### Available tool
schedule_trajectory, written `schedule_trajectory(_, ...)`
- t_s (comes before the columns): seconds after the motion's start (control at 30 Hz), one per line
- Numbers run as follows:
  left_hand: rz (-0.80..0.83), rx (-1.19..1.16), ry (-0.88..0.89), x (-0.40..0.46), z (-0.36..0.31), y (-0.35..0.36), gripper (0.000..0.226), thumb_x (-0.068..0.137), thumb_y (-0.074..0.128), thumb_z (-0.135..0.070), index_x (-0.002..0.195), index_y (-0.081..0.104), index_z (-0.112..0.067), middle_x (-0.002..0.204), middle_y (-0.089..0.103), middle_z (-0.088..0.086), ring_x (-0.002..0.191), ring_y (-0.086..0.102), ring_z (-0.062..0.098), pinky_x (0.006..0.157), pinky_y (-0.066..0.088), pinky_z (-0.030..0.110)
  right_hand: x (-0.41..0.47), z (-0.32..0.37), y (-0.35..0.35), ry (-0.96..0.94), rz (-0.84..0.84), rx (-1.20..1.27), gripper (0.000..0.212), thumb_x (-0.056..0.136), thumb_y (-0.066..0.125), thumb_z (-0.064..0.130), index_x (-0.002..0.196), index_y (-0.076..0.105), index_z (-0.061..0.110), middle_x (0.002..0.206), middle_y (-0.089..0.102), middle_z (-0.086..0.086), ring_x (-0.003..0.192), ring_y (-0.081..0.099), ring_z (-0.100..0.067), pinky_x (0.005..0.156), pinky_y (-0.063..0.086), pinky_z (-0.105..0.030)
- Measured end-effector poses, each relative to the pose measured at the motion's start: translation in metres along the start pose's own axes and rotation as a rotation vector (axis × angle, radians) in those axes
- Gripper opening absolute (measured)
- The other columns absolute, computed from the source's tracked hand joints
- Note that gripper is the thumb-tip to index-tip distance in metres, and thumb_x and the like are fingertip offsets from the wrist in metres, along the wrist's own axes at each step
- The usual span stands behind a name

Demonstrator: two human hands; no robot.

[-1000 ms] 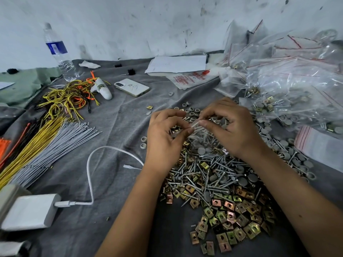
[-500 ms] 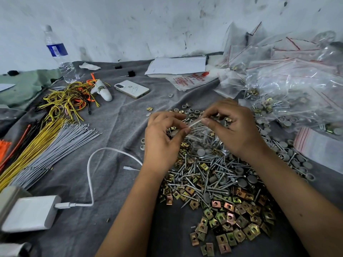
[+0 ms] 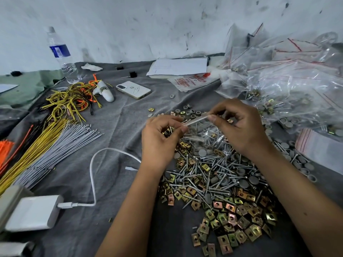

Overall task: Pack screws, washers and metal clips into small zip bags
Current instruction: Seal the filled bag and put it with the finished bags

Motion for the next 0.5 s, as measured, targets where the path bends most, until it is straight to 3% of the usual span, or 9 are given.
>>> schedule_trajectory(0.1,-0.015,-0.096,-0.084,0.0,0.007,-0.002,0.006,0.085,0.083,-0.008,0.081,0.08,-0.012,0.106,0.077,-0.008,0.107,0.07,0.008,0.102,0.053,0.047,0.0,-0.004,-0.003,0.033,-0.011,0.031,0.013,0.09,0.076,0.01,0.094,0.071,0.021,0.088,0.066,0.017,0.078,0.059,-0.002,0.071,0.048,-0.024)
schedule_trajectory(0.3,-0.008,-0.073,-0.018,-0.001,0.002,-0.002,0.014,0.084,0.083,-0.004,0.075,0.075,-0.012,0.105,0.078,-0.005,0.111,0.069,0.021,0.104,0.049,0.054,0.0,-0.002,-0.004,0.024,0.003,0.023,0.013,0.089,0.076,0.01,0.093,0.071,0.021,0.088,0.066,0.018,0.079,0.06,-0.002,0.071,0.048,-0.026)
schedule_trajectory(0.37,-0.001,0.003,-0.02,0.0,0.002,-0.002,0.008,0.084,0.084,-0.012,0.088,0.078,-0.016,0.11,0.075,-0.011,0.117,0.065,0.015,0.105,0.049,0.051,0.0,0.002,-0.003,-0.001,0.009,-0.004,0.015,0.088,0.077,0.008,0.092,0.071,0.021,0.088,0.065,0.019,0.08,0.06,-0.001,0.071,0.047,-0.019)
schedule_trajectory(0.43,-0.001,0.142,0.019,-0.001,-0.001,-0.003,0.02,0.082,0.086,-0.022,0.1,0.078,-0.023,0.115,0.069,-0.021,0.12,0.057,0.001,0.108,0.046,0.045,0.0,0.006,-0.001,-0.023,0.027,-0.022,0.013,0.087,0.078,0.008,0.093,0.072,0.019,0.088,0.064,0.018,0.079,0.06,-0.001,0.071,0.045,-0.015)
schedule_trajectory(0.5,-0.012,0.186,0.089,-0.001,-0.006,-0.003,0.013,0.082,0.086,-0.019,0.092,0.079,-0.023,0.118,0.069,-0.019,0.119,0.054,0.002,0.108,0.042,0.04,0.0,0.009,0.001,-0.037,0.048,-0.035,0.011,0.086,0.079,0.008,0.092,0.074,0.015,0.088,0.065,0.016,0.079,0.059,-0.003,0.071,0.046,-0.016)
Point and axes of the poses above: each hand's wrist, its own x-axis towards the middle knuckle, its own y-axis out of the palm, z = x × y, the point moved 7 cm from there along x, towards the middle knuckle
